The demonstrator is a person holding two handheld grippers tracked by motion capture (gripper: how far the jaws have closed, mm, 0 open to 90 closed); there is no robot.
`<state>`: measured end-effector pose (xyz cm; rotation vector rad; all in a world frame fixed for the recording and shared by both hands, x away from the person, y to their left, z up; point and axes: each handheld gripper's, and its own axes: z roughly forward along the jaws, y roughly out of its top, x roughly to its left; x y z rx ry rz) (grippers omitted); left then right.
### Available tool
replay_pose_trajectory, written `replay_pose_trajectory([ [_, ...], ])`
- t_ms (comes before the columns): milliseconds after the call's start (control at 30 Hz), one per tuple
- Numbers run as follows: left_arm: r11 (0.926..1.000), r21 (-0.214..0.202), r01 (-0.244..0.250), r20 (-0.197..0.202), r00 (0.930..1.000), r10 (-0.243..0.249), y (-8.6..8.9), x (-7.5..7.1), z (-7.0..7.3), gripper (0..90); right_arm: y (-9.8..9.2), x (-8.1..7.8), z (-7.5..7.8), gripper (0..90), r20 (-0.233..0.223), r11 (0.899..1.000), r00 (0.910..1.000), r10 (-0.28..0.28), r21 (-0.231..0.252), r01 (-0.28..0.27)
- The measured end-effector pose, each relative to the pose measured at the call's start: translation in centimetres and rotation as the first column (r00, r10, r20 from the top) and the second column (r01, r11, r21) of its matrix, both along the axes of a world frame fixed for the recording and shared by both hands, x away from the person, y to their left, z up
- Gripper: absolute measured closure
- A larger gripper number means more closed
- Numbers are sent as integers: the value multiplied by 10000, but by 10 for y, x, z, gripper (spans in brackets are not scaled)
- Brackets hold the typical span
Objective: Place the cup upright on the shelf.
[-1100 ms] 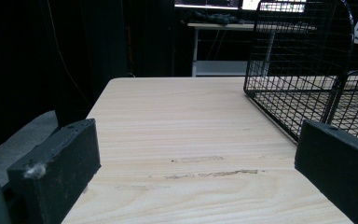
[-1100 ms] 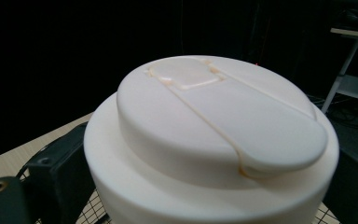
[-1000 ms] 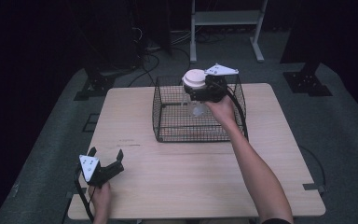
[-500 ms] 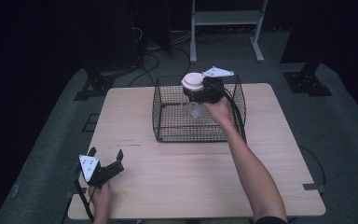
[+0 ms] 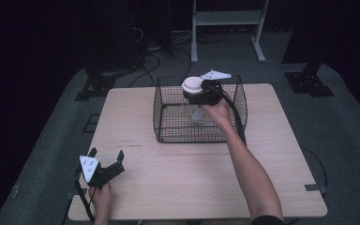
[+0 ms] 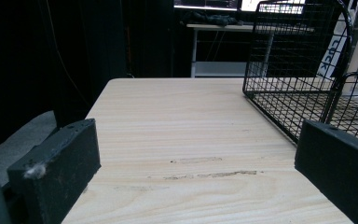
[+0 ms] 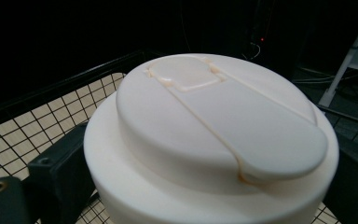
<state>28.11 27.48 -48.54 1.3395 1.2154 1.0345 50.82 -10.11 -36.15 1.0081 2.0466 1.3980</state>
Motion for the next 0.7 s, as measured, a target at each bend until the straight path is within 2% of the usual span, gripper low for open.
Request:
replay_pose_trajectory([
  [100, 10000, -36, -10, 8, 10000, 10, 0, 0, 0, 0, 0, 3, -4, 44, -67, 9999, 10000, -10, 129, 11],
  [333, 10000, -39, -17, 13, 10000, 17, 0, 0, 0, 0, 2, 8, -11, 44, -204, 10000, 9998, -55, 43, 56],
  [633, 10000, -34, -2, 25, 10000, 2, 0, 0, 0, 0, 3, 11, -18, 44, -369, 9997, 9993, 36, -251, -45],
  [700, 10000, -39, 0, 26, 10000, 0, 0, 0, 0, 0, 4, 10, -19, 44, -320, 9990, 9995, 75, -438, -89],
])
